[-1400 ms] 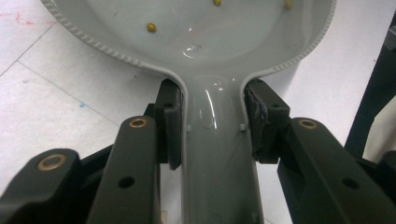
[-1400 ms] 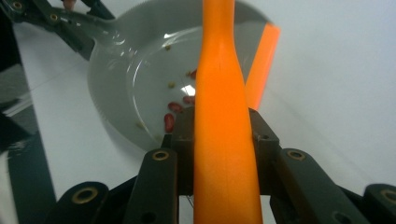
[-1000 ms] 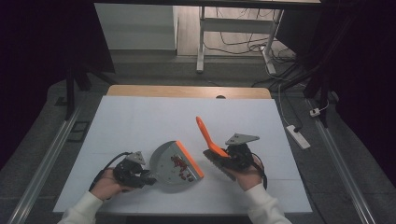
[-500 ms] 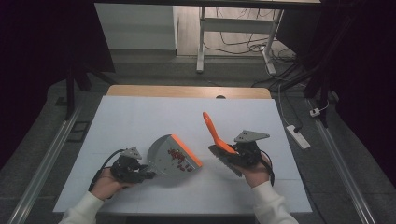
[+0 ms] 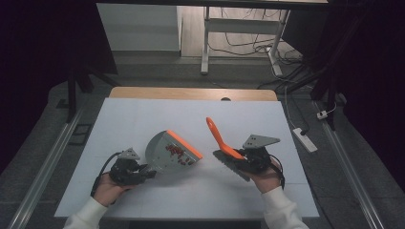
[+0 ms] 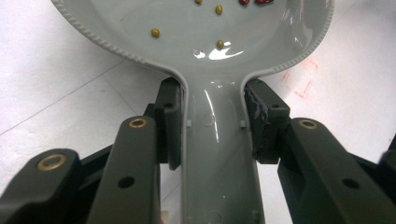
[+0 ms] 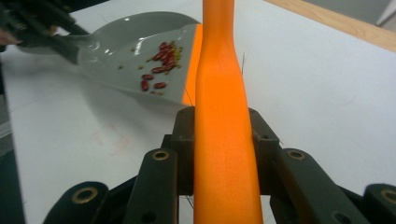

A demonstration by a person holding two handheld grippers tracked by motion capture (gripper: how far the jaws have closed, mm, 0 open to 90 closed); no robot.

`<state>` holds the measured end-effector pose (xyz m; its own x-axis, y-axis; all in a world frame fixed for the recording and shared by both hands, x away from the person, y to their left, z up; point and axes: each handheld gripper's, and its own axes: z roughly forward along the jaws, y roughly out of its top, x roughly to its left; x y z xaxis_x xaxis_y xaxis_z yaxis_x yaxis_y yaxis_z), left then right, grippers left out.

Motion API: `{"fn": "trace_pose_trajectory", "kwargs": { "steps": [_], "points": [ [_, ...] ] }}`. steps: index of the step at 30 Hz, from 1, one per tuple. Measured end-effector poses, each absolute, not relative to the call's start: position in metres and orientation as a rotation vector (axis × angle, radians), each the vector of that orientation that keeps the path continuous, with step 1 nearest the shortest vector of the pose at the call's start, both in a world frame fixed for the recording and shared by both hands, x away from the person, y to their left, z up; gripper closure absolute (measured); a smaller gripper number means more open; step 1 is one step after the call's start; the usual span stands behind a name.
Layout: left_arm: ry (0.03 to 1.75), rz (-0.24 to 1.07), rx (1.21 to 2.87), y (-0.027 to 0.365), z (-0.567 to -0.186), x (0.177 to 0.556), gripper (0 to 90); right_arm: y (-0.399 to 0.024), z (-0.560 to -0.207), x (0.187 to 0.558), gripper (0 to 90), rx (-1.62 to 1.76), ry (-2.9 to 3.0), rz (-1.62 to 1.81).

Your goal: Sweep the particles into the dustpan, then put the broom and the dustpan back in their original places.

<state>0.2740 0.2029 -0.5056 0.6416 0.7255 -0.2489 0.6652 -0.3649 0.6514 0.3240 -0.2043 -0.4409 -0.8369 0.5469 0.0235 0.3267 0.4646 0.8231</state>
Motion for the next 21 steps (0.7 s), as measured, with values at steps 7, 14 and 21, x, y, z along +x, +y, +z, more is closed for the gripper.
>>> {"fn": "trace_pose_trajectory", "kwargs": {
  "steps": [7, 14, 21],
  "points": [
    [1.128, 0.152, 2.081, 0.203, -0.504, 0.269, 62.1, -0.212, -0.444, 0.322, 70.2, 0.776, 2.483, 1.286],
    [1.156, 0.176, 2.051, 0.204, -0.504, 0.265, 62.1, -0.226, -0.45, 0.319, 70.3, 0.827, 2.481, 1.272],
    [1.178, 0.187, 2.016, 0.206, -0.505, 0.26, 62.1, -0.237, -0.458, 0.314, 70.2, 0.881, 2.484, 1.269]
  ]
}}
